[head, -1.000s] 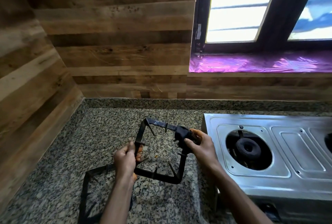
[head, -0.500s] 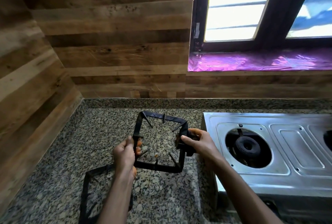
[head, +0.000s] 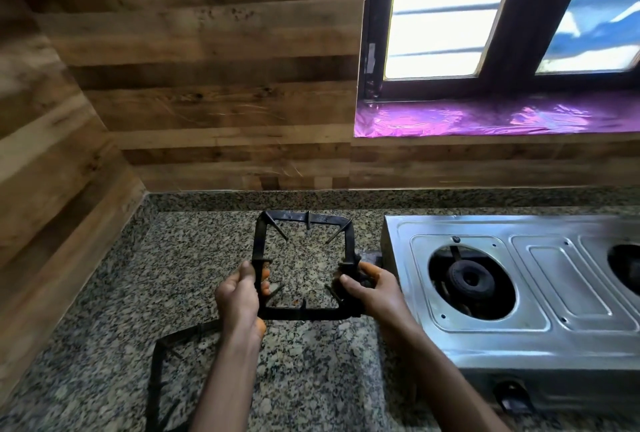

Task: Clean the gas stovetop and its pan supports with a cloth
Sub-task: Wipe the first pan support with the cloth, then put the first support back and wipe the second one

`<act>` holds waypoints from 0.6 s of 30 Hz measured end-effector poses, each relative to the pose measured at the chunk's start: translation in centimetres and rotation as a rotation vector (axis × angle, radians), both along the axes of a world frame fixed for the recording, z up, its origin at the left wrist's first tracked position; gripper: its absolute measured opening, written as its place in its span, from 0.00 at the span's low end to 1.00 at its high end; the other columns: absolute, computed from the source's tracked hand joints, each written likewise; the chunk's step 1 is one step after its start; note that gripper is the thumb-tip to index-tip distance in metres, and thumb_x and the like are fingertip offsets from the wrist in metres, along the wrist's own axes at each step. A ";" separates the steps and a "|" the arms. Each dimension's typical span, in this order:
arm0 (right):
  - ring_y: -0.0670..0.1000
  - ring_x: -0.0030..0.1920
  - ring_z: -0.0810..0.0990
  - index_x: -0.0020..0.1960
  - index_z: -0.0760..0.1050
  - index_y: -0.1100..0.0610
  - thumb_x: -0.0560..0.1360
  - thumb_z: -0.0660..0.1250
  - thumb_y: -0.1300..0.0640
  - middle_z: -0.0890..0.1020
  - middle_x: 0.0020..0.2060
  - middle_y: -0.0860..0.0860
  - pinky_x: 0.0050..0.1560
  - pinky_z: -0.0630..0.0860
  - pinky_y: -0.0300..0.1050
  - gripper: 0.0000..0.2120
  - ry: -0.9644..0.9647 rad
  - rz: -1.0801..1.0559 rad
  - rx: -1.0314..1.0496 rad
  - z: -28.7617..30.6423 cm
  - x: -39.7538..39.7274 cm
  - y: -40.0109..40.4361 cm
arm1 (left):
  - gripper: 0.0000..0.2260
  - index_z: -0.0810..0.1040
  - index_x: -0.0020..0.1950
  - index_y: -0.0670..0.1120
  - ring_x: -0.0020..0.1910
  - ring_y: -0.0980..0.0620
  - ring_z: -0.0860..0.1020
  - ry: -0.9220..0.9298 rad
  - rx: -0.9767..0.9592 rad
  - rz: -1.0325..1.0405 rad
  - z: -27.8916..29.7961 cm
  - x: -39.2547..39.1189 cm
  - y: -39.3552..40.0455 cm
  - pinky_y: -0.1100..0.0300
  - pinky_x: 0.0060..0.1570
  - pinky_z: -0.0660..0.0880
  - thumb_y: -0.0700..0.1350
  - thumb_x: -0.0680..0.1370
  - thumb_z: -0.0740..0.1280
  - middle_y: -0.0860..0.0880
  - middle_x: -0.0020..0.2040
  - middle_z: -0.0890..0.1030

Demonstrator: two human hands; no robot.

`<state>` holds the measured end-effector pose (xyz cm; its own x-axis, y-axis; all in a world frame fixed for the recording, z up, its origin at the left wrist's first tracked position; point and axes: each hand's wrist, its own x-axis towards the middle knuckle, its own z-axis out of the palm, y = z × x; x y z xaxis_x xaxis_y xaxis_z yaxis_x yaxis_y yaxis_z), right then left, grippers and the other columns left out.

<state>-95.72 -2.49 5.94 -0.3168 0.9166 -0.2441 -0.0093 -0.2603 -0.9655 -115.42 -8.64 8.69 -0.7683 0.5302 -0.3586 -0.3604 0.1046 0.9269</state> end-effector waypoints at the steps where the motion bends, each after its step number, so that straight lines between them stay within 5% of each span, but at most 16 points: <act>1: 0.51 0.46 0.87 0.53 0.82 0.54 0.75 0.74 0.62 0.88 0.45 0.50 0.41 0.81 0.43 0.08 0.005 0.014 -0.031 -0.1 -0.1 0.1 | 0.11 0.81 0.49 0.39 0.31 0.53 0.75 0.016 0.000 0.012 0.1 0.0 0.0 0.61 0.32 0.72 0.45 0.82 0.63 0.45 0.39 0.82; 9: 0.50 0.47 0.86 0.58 0.80 0.54 0.69 0.75 0.71 0.87 0.46 0.50 0.41 0.81 0.44 0.22 -0.095 0.010 -0.052 -1.2 0.4 -1.2 | 0.13 0.81 0.52 0.36 0.32 0.53 0.75 -0.021 -0.037 0.077 -0.9 -0.4 -0.7 0.65 0.27 0.73 0.46 0.82 0.63 0.44 0.39 0.82; 13: 0.59 0.48 0.85 0.57 0.81 0.62 0.72 0.76 0.65 0.86 0.49 0.60 0.50 0.83 0.54 0.14 0.035 0.039 -0.197 -1.4 0.2 -1.8 | 0.13 0.81 0.53 0.38 0.33 0.53 0.76 -0.047 -0.038 0.066 -0.6 -1.4 -0.4 0.63 0.30 0.73 0.46 0.82 0.63 0.45 0.40 0.83; 18: 0.56 0.47 0.87 0.55 0.81 0.62 0.72 0.75 0.66 0.86 0.49 0.58 0.43 0.83 0.47 0.12 -0.064 -0.039 -0.079 -0.1 -0.6 -1.1 | 0.11 0.80 0.52 0.39 0.32 0.53 0.76 -0.077 0.007 0.020 0.3 -1.4 0.4 0.61 0.31 0.72 0.45 0.82 0.63 0.45 0.39 0.83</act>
<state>-96.30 -3.60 5.86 -0.2625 0.9049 -0.3351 0.0403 -0.3366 -0.9408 -116.82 -8.22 8.95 -0.7490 0.5180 -0.4132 -0.4327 0.0899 0.8970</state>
